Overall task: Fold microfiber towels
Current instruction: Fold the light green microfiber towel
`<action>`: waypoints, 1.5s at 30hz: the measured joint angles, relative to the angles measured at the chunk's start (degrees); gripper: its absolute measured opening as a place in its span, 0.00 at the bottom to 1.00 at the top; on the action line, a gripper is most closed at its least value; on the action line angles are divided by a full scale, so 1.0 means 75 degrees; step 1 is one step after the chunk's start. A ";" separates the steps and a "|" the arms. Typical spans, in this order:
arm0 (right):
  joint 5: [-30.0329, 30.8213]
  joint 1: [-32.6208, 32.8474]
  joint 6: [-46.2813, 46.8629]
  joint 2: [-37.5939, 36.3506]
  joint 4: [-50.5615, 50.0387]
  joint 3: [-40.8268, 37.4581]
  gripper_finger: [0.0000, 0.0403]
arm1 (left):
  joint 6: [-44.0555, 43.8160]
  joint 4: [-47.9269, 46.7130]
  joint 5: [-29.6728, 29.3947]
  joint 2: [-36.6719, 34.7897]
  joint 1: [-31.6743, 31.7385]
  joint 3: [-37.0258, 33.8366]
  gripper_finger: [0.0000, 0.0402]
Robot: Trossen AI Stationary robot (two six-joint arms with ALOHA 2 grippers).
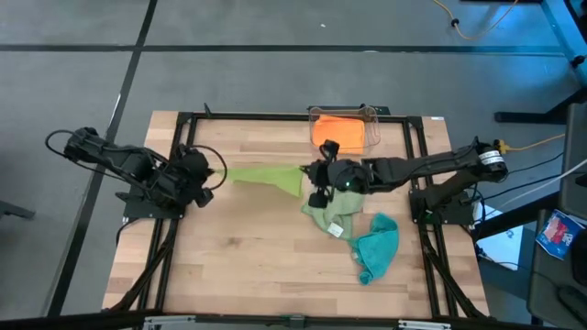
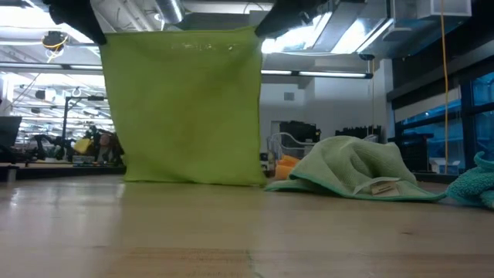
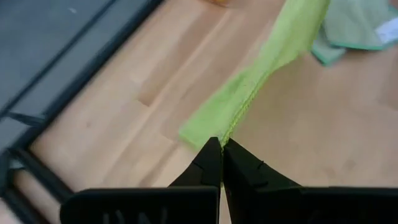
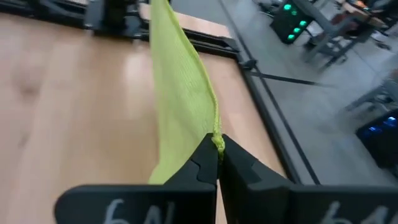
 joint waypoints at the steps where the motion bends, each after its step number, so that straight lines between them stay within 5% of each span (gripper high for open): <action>1: -0.0017 0.0088 0.0019 0.0005 -0.0062 0.0000 0.01 | -0.0007 0.0091 0.0130 0.0019 0.0000 -0.0003 0.00; 16: -0.0118 0.0962 0.2030 0.0584 -0.0481 -0.0079 0.01 | -0.0439 0.0552 0.1873 0.1269 -0.0186 -0.0006 0.00; 23: -0.0888 0.1342 0.2930 0.1125 -0.0372 -0.0087 0.01 | -0.1042 0.0558 0.2352 0.2059 -0.0780 -0.0006 0.00; 36: -0.1108 0.1950 0.4279 0.2027 0.0154 -0.0087 0.01 | -0.2412 0.1086 0.2527 0.3277 -0.1862 -0.0006 0.00; 45: -0.1057 0.1992 0.5004 0.2511 0.0349 -0.0090 0.01 | -0.2338 0.1614 0.2712 0.4153 -0.2097 -0.0006 0.00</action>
